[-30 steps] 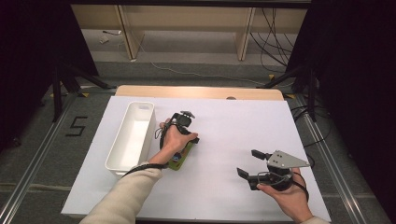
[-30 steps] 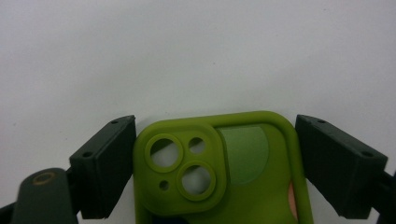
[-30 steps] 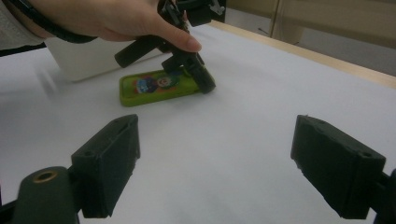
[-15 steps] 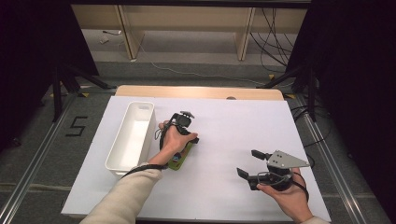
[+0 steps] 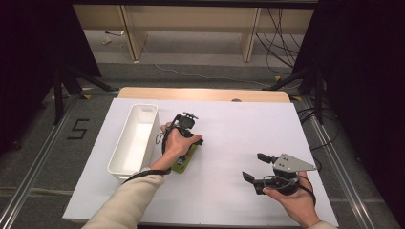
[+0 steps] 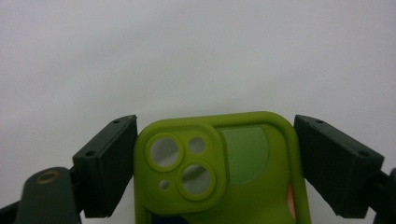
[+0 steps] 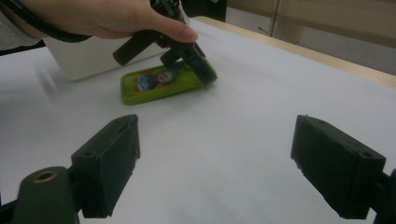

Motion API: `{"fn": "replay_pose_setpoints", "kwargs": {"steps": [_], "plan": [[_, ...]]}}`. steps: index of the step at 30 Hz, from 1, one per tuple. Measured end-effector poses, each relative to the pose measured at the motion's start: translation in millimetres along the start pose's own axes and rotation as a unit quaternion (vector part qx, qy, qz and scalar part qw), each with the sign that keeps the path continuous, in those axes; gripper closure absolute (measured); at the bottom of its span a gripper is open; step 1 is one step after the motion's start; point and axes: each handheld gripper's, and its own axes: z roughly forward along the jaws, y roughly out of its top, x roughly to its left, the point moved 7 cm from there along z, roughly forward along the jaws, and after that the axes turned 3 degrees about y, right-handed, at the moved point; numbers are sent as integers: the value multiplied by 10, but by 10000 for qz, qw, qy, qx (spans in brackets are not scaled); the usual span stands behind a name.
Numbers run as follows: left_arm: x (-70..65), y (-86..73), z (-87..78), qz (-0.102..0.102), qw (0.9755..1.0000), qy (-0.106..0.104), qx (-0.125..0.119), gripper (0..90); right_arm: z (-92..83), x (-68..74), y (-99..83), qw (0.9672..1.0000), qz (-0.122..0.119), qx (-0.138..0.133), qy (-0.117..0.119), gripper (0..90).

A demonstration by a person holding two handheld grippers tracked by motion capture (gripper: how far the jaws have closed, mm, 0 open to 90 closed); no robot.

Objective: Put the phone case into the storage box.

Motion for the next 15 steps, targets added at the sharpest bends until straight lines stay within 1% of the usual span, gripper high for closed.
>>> {"fn": "replay_pose_setpoints", "kwargs": {"steps": [4, 7, 12, 15], "plan": [[-24, 76, -115, -49, 9994, -68, -331, 159, -1, 0, 5, 10000, -6, -18, -4, 165], [-44, 134, -218, -84, 9977, -171, -650, 159, -1, -2, 4, 10000, -8, -22, -14, 165], [-68, 197, -394, -102, 9929, -308, -1144, 159, -2, -2, 4, 10000, -10, -18, -12, 164], [-75, 221, -512, -116, 9884, -390, -1462, 160, -2, -1, 5, 10000, -11, -21, -17, 165]]}}
